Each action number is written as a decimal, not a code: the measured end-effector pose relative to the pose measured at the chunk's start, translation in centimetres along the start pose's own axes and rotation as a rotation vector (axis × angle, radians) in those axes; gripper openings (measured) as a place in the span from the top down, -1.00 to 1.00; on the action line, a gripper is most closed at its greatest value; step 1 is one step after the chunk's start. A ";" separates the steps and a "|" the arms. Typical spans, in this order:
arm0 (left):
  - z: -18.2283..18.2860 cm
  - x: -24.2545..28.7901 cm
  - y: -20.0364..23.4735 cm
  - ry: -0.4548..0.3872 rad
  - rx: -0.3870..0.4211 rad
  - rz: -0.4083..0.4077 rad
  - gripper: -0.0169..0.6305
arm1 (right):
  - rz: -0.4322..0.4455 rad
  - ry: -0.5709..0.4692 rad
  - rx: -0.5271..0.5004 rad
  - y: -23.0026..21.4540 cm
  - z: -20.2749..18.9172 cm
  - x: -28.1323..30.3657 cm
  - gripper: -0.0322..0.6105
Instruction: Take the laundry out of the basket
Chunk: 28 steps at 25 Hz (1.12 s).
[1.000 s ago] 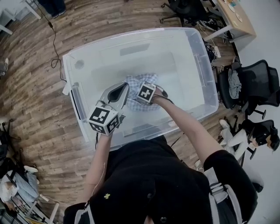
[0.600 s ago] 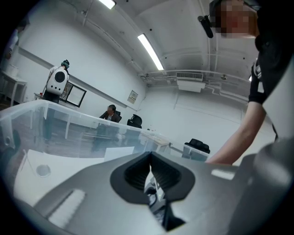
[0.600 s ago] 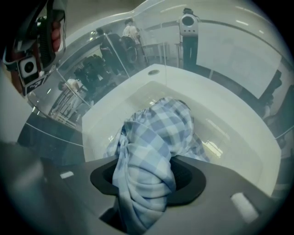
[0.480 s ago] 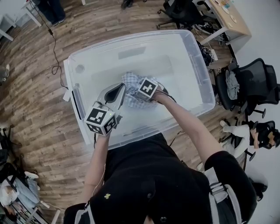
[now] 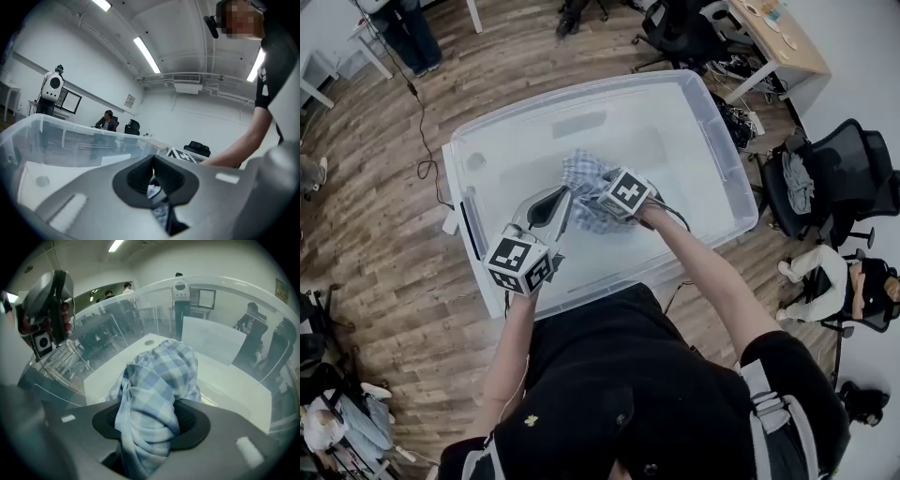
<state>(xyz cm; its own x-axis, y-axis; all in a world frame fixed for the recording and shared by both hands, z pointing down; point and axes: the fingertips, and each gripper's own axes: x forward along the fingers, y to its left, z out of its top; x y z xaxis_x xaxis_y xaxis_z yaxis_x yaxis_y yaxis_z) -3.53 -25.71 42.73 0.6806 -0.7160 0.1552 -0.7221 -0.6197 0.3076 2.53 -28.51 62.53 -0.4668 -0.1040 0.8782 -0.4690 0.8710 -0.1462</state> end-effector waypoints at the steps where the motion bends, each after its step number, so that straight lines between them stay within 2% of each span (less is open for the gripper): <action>1: 0.1 -0.1 -0.1 0.000 0.004 -0.002 0.93 | -0.002 -0.023 0.007 0.2 0.3 -0.5 0.16; 9: 0.7 -0.7 -0.8 -0.004 0.034 -0.027 0.93 | -0.059 -0.196 0.055 0.8 2.9 -5.6 0.16; 19: 1.9 -1.0 -2.5 -0.006 0.081 -0.082 0.93 | -0.095 -0.474 0.164 1.7 6.2 -13.0 0.16; 28: 2.2 -1.6 -3.4 -0.008 0.108 -0.102 0.93 | -0.141 -0.654 0.202 3.5 7.8 -17.4 0.16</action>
<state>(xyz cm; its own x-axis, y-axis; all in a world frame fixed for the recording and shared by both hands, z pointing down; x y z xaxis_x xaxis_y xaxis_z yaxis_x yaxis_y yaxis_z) -2.48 -23.16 39.37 0.7508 -0.6494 0.1208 -0.6583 -0.7205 0.2182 3.12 -27.39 43.17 -0.7167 -0.5328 0.4499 -0.6593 0.7279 -0.1883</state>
